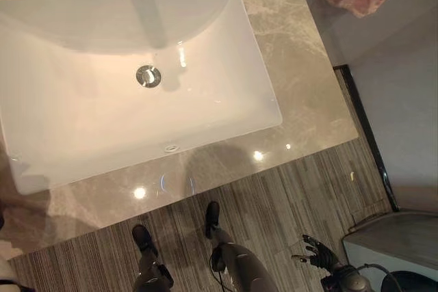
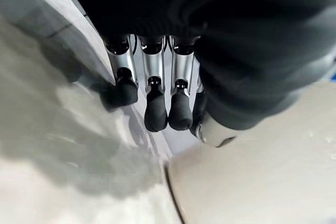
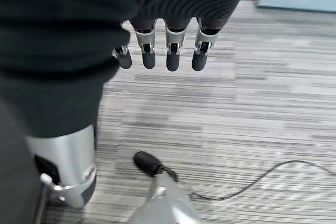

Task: Put brush and paste in cup on sink, flatten towel.

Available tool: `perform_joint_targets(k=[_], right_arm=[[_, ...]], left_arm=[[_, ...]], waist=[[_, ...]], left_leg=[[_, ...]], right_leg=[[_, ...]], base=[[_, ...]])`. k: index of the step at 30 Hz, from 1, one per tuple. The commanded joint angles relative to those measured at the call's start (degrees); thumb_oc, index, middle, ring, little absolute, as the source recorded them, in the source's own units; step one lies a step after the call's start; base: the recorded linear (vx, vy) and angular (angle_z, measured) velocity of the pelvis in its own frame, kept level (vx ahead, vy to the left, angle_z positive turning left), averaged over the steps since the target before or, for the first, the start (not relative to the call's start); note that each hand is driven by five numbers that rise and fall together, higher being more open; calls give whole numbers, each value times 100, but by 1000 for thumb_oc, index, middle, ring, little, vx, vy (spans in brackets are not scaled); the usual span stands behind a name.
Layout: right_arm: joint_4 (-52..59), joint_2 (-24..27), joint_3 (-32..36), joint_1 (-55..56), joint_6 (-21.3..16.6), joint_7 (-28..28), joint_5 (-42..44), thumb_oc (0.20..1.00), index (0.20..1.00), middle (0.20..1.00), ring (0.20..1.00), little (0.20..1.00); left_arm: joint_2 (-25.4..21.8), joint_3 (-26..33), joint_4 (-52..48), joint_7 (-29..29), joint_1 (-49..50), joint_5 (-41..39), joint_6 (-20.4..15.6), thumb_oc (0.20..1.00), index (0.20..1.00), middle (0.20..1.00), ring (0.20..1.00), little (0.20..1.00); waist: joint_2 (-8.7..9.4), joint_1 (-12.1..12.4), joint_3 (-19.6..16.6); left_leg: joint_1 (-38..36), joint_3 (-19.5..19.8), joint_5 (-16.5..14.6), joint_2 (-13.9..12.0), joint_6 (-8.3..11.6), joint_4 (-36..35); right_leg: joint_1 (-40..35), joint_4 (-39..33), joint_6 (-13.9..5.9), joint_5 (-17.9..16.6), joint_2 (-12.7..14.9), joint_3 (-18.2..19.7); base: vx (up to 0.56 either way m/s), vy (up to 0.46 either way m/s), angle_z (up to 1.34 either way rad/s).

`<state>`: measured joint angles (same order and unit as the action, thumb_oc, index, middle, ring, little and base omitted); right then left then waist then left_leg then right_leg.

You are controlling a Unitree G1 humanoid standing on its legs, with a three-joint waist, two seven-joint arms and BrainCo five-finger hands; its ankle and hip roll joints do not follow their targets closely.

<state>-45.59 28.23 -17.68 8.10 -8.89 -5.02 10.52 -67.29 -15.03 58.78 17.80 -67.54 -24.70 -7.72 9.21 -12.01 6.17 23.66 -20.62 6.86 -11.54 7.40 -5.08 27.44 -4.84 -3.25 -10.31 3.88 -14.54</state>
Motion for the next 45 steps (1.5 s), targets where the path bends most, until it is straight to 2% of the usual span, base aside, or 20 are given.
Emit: perform_joint_targets(k=[1,8,15,28,39,41,45], right_arm=[[-83,343,291,213,-99,87,161,1000,1000,1000,1000,1000],[70,329,262,253,-168,73,338,1000,1000,1000,1000,1000],[302,354,295,365,-226,35,389,1000,1000,1000,1000,1000],[275,399,312,461,-247,32,385,1000,1000,1000,1000,1000],[176,369,229,488,-253,30,316,1000,1000,1000,1000,1000],[237,405,229,520,-268,41,272,1000,1000,1000,1000,1000],[224,412,224,524,-262,41,248,1000,1000,1000,1000,1000]], left_arm=[[-25,-254,137,72,-165,-86,-133,200,200,200,200,200],[240,-555,-15,130,-426,-92,-247,200,200,200,200,200],[384,-671,-464,117,-293,48,-373,200,200,200,200,200],[626,-792,-369,52,-333,68,-418,200,200,200,200,200],[651,-622,259,372,-431,468,-169,200,200,200,200,200],[653,-470,355,625,-444,679,-71,200,200,200,200,200],[616,-407,480,756,-447,743,-8,200,200,200,200,200]], waist=[[-182,-57,111],[-315,-105,37],[-350,-135,6],[-343,-228,-67],[-298,-231,-174],[-230,-228,-246],[-160,-219,-307]], left_leg=[[-65,751,-197,-66,14,8],[76,888,-187,14,-26,8],[145,952,-175,29,-36,8],[208,1017,-141,-1,-33,8],[153,1065,-131,-21,-32,8],[103,1100,-128,-41,-17,8],[80,1148,-121,-53,-5,8]], right_leg=[[-327,-16,-988,166,406,410],[-233,-16,-962,188,423,538],[-162,-16,-938,189,404,608],[-84,-16,-895,185,332,755],[-151,-16,-874,219,286,770],[-218,-16,-872,236,251,739],[-283,-16,-869,250,221,713]], base=[[10,-3,7],[6,7,11],[-3,-14,7],[-2,-19,2],[0,0,0],[12,-47,1],[1,-40,2]])
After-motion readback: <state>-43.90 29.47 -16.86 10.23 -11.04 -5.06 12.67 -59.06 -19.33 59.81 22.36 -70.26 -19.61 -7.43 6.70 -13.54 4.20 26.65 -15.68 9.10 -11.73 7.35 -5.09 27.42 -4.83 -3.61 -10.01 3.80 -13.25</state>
